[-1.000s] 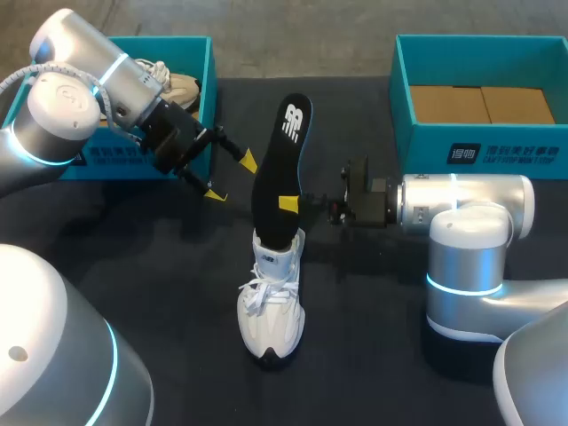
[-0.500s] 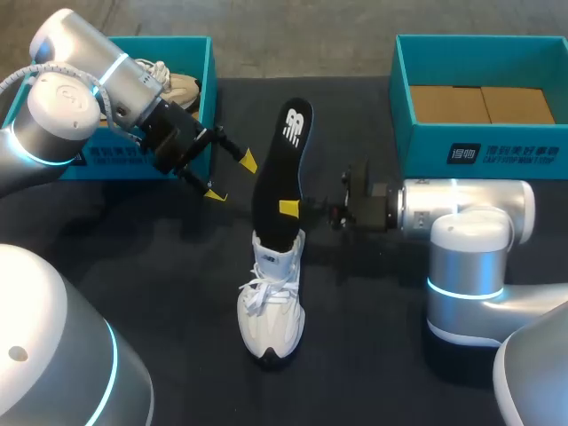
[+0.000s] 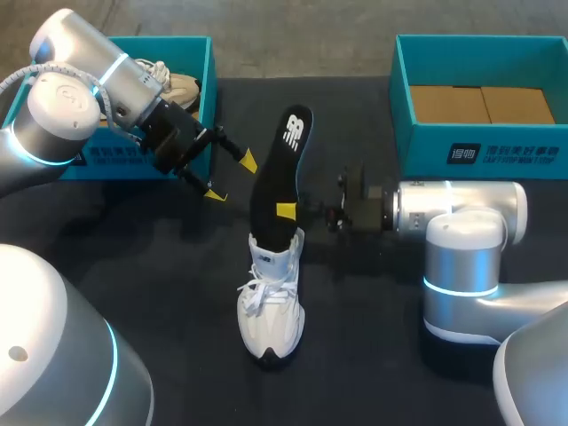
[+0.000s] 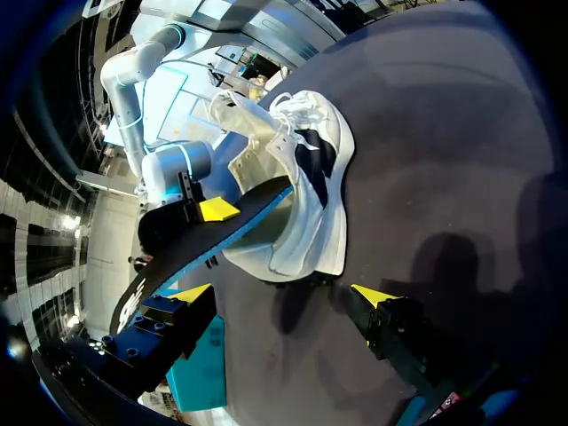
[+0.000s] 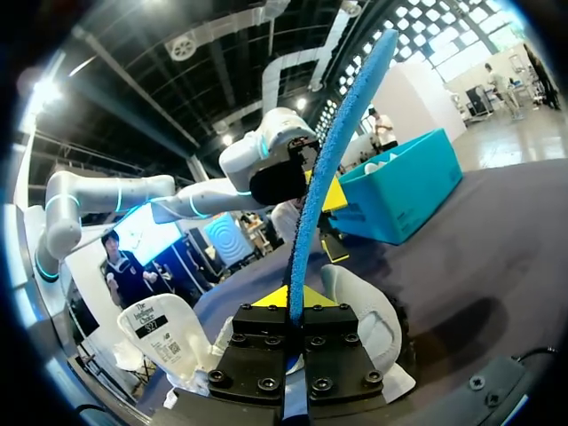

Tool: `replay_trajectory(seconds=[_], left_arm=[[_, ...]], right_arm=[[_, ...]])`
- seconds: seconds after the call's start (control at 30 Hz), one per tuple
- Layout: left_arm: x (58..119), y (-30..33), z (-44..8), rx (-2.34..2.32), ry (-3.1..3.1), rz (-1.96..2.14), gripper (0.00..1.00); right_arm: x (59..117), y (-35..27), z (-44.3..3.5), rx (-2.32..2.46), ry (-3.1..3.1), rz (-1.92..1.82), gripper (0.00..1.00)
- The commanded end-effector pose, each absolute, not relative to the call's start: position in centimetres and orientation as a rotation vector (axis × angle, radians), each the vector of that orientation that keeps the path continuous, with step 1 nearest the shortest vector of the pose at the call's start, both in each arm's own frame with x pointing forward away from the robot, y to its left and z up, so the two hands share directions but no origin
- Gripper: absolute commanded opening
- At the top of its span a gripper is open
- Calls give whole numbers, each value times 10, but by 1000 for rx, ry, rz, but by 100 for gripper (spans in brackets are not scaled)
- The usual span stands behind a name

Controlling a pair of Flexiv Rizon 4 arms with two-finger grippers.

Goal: Take the shoe out of the shoebox, open the shoe tongue, remove and reinsert the insole, then place the shoe into the shoebox

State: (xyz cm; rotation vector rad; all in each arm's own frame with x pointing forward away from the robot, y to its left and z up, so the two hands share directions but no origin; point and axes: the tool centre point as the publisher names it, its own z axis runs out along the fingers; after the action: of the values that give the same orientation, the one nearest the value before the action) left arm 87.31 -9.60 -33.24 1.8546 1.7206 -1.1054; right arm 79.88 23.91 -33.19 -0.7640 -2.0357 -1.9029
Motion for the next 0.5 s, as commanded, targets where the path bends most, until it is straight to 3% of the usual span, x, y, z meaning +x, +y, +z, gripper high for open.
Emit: replay_trajectory(seconds=[0.03,0.5], left_arm=[[873,-96,-332,1857,1722,-1103,100],[873,-96,-332,1857,1722,-1103,100]], right_arm=[[794,240,-333,-773,-2039,-1903,0],[799,240,-320,-734,-2074,-1903,0]])
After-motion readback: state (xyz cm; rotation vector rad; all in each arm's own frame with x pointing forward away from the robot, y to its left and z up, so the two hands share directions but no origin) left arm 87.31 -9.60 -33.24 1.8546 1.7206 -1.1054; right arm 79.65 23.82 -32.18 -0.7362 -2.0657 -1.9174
